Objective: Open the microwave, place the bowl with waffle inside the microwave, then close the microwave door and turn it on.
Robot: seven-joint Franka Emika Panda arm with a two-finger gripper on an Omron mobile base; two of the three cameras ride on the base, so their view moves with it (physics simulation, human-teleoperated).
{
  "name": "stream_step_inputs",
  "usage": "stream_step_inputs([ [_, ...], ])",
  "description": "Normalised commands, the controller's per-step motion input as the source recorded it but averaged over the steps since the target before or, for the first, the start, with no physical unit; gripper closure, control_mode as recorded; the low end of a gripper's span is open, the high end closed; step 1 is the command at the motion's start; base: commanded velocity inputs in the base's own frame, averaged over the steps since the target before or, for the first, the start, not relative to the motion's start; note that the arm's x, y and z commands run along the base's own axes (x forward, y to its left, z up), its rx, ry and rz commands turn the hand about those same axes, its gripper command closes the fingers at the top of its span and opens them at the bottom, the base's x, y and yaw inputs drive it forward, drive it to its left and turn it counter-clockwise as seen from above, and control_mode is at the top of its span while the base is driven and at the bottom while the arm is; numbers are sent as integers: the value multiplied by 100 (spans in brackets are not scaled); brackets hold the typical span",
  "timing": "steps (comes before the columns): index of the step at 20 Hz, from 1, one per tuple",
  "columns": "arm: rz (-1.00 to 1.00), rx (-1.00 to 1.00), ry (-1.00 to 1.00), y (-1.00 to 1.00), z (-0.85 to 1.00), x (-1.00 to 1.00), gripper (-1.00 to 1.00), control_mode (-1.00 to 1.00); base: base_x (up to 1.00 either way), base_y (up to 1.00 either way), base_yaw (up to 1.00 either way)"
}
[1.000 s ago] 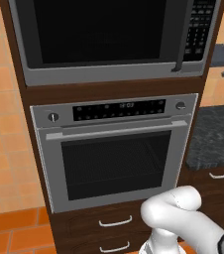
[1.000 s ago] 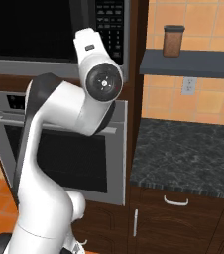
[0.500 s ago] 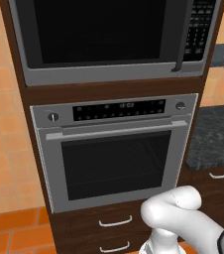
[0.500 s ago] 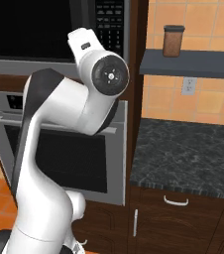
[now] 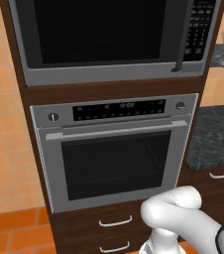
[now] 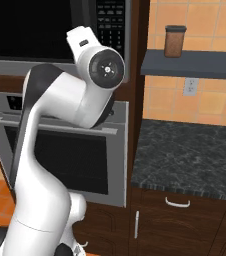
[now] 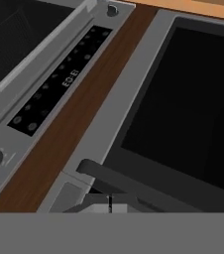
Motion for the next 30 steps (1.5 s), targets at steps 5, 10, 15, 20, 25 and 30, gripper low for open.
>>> stream_step_inputs([
  [5, 0, 0, -1, 0, -8, 31, 100, -100, 0, 0, 0],
  [10, 0, 0, -10, 0, 0, 18, 100, -100, 0, 0, 0],
  [15, 0, 0, -10, 0, -2, 20, 100, -100, 0, 0, 0],
  [20, 0, 0, -2, 0, -2, 20, 100, -100, 0, 0, 0],
  [25, 0, 0, 0, 0, 0, 24, 100, -100, 0, 0, 0],
  [30, 0, 0, 0, 1, -4, 25, 100, -100, 0, 0, 0],
])
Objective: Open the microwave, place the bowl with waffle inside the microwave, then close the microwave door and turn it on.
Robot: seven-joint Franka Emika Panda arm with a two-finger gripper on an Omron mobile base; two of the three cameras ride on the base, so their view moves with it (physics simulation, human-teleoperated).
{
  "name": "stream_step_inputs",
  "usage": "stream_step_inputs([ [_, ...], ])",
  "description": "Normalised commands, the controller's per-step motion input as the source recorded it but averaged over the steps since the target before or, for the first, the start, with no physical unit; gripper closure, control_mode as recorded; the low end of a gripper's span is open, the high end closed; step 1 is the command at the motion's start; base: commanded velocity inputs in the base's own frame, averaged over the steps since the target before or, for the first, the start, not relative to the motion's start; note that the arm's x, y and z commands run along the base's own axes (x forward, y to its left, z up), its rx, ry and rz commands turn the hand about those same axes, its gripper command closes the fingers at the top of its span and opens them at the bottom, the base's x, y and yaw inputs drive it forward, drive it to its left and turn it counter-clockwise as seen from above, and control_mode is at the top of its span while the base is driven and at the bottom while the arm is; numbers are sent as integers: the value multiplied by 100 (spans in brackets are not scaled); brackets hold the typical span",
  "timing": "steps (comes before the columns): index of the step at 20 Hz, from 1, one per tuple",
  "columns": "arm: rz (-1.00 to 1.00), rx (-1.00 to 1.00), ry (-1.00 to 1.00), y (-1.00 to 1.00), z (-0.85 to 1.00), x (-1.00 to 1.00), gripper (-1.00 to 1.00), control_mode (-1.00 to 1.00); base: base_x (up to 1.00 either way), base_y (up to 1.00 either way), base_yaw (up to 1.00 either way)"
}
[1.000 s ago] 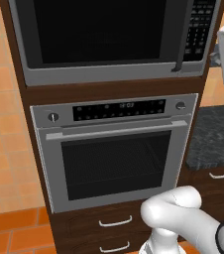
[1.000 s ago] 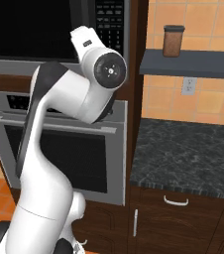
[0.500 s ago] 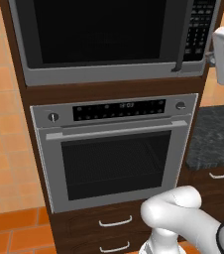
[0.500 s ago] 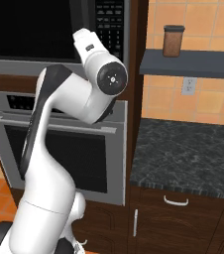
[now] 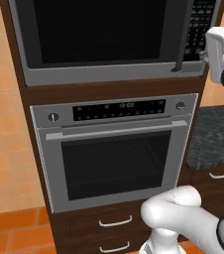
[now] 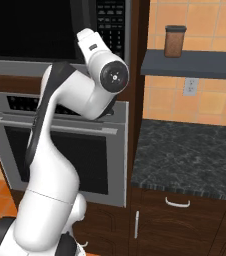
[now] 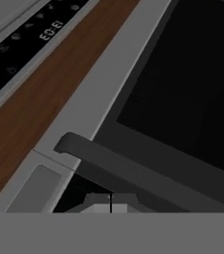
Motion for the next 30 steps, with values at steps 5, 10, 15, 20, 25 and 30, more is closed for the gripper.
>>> stream_step_inputs([
  [5, 0, 0, -1, 1, -9, 24, 100, -100, 0, 0, 0],
  [10, 0, 0, -4, 0, -4, 22, 100, -100, 0, 0, 0],
  [15, -1, 0, -7, 0, 0, 22, 100, -100, 0, 0, 0],
  [20, -2, 0, -8, 0, -1, 22, 100, -100, 0, 0, 0],
  [25, -2, 0, -7, 0, -1, 22, 100, -100, 0, 0, 0],
  [30, -6, 0, -1, -1, -8, 18, 100, -100, 0, 0, 0],
])
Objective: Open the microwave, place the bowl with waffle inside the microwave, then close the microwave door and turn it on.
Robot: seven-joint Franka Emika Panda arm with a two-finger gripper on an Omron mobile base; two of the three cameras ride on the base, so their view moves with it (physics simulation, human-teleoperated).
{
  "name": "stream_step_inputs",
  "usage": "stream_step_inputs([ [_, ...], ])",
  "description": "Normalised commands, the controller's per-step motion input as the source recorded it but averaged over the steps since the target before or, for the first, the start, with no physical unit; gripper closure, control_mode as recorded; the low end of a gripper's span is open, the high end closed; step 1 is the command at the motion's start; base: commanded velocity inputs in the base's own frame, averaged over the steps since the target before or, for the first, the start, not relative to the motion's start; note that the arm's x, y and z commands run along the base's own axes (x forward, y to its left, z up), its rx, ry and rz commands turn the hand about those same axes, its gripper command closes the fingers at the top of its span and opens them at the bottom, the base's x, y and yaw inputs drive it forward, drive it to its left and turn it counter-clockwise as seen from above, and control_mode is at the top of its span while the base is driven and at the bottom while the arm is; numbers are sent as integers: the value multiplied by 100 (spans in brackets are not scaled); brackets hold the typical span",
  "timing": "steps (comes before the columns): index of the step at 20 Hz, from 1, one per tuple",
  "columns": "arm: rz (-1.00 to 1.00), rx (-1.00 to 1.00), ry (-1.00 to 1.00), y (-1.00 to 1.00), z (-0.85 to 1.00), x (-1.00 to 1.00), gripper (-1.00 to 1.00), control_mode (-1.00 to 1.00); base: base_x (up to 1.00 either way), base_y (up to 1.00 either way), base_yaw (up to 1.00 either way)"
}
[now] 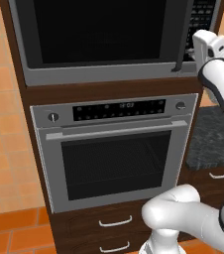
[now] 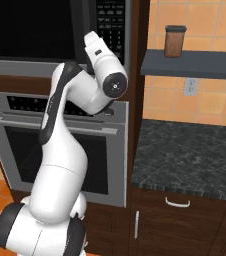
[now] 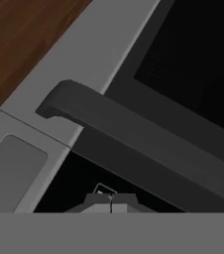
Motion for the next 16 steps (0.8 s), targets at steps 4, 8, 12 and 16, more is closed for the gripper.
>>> stream_step_inputs([
  [4, -6, 0, 0, -6, -3, 27, 100, -100, 0, 0, 0],
  [8, -5, 0, 0, -4, 0, 31, 100, -100, 0, 0, 0],
  [12, -3, 0, 0, -4, -1, 46, 100, -100, 0, 0, 0],
  [16, -1, 0, 1, -11, -11, 54, 100, -100, 0, 0, 0],
])
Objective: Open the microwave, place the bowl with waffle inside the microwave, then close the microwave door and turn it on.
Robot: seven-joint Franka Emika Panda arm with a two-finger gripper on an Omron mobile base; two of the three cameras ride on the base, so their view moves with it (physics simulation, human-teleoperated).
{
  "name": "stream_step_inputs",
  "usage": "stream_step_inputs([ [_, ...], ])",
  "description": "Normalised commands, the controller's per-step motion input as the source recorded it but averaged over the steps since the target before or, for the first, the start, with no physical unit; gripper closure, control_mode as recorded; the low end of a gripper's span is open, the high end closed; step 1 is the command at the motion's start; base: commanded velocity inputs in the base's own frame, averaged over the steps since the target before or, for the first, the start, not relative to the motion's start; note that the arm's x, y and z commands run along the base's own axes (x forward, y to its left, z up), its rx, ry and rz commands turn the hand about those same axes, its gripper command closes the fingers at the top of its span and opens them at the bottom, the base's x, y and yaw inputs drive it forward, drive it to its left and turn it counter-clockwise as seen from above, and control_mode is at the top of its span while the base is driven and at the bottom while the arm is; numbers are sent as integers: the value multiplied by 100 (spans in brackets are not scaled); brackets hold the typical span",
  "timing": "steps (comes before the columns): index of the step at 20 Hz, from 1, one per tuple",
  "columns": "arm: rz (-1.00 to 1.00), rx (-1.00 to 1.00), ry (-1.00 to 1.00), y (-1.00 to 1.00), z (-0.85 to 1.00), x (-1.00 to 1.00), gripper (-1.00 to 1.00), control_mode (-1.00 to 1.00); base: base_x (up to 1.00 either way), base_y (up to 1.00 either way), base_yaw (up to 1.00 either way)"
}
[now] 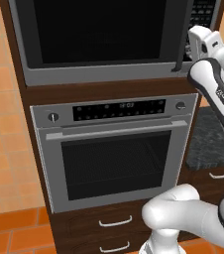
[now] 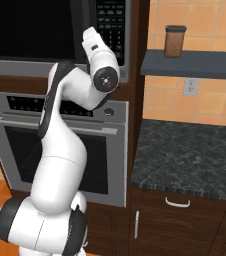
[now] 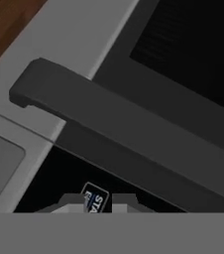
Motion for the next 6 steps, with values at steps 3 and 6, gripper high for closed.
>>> stream_step_inputs([
  [3, 0, 0, 0, -13, -20, 55, 100, -100, 0, 0, 0],
  [6, 0, 0, 0, -14, -23, 51, 100, -100, 0, 0, 0],
])
